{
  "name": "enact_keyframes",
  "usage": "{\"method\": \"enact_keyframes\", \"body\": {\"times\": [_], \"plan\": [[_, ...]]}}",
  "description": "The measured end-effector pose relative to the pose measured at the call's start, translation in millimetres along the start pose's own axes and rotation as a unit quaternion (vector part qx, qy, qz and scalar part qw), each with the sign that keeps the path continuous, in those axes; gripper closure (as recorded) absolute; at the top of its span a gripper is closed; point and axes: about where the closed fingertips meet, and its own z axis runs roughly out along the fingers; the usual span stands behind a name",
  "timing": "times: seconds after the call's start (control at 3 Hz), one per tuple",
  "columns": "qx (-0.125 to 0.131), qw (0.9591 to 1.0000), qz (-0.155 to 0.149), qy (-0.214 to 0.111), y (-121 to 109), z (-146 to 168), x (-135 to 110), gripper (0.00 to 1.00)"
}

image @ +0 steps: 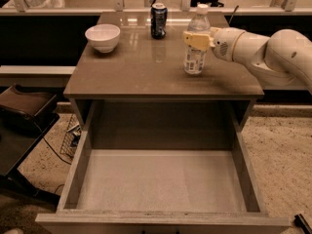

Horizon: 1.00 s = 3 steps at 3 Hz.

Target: Pick blue plastic bottle from top drawer and place on counter

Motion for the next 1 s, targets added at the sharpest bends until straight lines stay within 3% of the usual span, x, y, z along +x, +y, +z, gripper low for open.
{"method": "enact_keyframes", "body": {"times": [0.67,1.0], "plan": [[0.000,1.0000,0.000,0.000,0.2,0.2,0.0,0.06],[-0.002,1.0000,0.000,0.000,1.8,2.0,0.1,0.00]]}}
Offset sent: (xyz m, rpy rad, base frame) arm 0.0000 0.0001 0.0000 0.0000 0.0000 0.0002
